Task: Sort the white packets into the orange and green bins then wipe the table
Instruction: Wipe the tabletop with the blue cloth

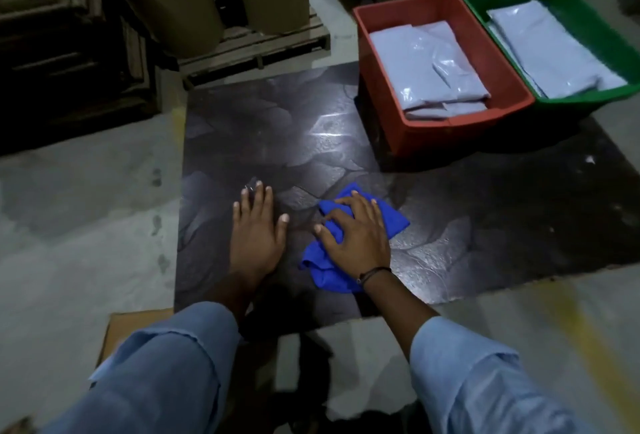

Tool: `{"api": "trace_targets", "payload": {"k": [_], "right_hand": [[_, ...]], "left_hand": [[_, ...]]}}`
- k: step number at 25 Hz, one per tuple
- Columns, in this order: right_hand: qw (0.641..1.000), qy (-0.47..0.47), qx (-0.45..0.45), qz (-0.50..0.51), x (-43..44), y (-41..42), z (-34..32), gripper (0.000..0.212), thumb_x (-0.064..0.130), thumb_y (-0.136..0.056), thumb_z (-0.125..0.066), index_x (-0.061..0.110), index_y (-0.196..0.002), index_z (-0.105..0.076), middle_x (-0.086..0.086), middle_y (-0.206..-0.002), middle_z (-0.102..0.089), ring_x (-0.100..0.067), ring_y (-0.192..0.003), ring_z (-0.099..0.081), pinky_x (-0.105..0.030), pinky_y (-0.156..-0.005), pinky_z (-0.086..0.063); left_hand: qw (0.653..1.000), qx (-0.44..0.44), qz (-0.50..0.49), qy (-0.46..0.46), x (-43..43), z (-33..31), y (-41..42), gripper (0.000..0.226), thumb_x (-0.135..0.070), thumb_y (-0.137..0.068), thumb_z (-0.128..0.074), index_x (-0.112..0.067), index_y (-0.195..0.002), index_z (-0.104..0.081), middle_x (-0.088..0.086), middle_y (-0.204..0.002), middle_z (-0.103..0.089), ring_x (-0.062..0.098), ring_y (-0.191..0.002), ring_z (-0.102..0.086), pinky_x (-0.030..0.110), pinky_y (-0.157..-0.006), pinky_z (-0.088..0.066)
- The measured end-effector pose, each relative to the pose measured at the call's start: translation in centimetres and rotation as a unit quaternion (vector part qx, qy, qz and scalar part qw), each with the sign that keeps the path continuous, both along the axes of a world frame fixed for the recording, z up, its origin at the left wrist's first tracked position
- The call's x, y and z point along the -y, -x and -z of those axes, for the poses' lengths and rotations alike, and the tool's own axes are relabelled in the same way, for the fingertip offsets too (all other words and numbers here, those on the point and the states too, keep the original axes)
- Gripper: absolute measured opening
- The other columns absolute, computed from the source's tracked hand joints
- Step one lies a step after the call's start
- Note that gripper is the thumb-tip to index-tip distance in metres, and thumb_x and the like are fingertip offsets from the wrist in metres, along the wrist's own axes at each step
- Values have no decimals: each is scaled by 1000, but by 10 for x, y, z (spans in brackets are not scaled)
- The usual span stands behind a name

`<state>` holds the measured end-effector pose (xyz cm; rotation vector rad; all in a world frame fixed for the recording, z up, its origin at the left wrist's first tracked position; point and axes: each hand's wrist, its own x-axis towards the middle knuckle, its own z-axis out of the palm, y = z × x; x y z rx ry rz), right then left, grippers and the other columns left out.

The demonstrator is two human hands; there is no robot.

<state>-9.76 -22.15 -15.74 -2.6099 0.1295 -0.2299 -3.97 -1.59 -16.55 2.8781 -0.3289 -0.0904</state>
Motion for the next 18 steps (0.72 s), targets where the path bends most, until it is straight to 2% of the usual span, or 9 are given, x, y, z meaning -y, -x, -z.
{"api": "trace_targets", "payload": {"k": [1,3,5,7,10,14,18], "right_hand": [[999,34,-1,-13,0,-2,2,43,56,-91,-53,34,-126,-63,1,-140,-52,-23,-146,-30,-48,-122,-17],[996,87,-15,-32,-3,-7,5,67,56,-93,-46,26,-153,-36,-5,-156,-37,-24,-151,-20,-47,-123,-16],[993,109,-29,-24,-5,-22,8,80,60,-95,-40,15,-158,-19,-9,-164,-20,-22,-154,-10,-46,-124,-14],[991,122,-43,-28,-5,-46,8,82,62,-97,-37,11,-158,-19,-10,-166,-14,-21,-154,-5,-45,-124,-12],[989,134,-32,-53,-3,-102,11,79,61,-97,-35,9,-156,-26,-12,-164,-20,-23,-154,-9,-46,-124,-13],[986,144,-61,-55,5,-242,15,82,63,-93,-26,9,-155,-28,-12,-163,-23,-26,-153,-11,-47,-123,-10],[985,137,-102,-27,12,-373,11,79,61,-93,-31,10,-154,-29,-12,-163,-23,-28,-152,-12,-48,-123,-11]], "left_hand": [[1000,2,4,-1,1,1,-9,73,-51,-99,-28,-7,-157,-26,12,-167,-18,37,-153,-13,51,-125,-12],[1000,-1,8,5,2,1,-34,78,-56,-98,-26,-6,-157,-24,12,-167,-16,38,-154,-10,50,-125,-11],[1000,0,8,8,7,2,-61,81,-59,-97,-23,-7,-158,-21,11,-168,-13,37,-154,-7,49,-126,-8],[1000,7,1,11,13,2,-85,80,-58,-98,-23,-7,-159,-19,11,-168,-10,36,-155,-5,48,-126,-7],[999,40,-6,2,20,8,-98,76,-53,-99,-29,-6,-158,-21,12,-168,-12,37,-154,-8,50,-125,-11],[998,53,-10,-12,18,17,-105,76,-52,-98,-32,-6,-158,-23,12,-168,-12,35,-155,-9,52,-124,-16],[999,44,-19,-22,19,17,-109,77,-54,-99,-32,-11,-160,-16,6,-169,-4,30,-156,0,48,-126,-11]]}}
